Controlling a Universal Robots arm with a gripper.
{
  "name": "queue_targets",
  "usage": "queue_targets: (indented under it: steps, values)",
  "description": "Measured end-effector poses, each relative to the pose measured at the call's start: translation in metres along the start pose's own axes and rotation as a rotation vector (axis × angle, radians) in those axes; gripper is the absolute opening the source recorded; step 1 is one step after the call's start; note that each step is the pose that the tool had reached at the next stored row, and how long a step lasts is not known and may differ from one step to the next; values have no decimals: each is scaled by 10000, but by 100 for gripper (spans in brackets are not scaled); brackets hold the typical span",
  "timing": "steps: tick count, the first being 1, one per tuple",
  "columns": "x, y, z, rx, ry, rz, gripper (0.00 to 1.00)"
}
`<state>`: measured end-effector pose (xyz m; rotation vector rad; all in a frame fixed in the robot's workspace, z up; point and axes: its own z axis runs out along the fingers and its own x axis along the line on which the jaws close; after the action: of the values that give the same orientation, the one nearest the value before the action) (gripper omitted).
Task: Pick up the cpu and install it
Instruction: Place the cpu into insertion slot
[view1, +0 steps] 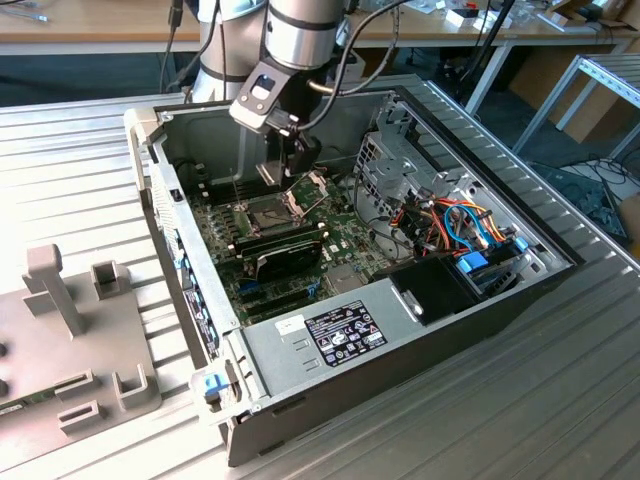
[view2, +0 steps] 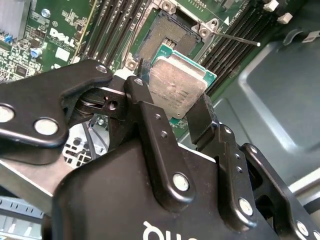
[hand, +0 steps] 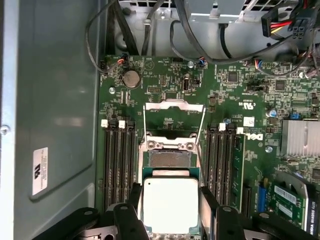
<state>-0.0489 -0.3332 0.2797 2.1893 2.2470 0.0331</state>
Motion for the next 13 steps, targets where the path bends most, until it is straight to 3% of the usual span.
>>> queue_targets:
  steps: [6,13]
  values:
    - [-3,-6,191,0,-1,0,55]
    - [-4,-8,326,0,-1,0,55]
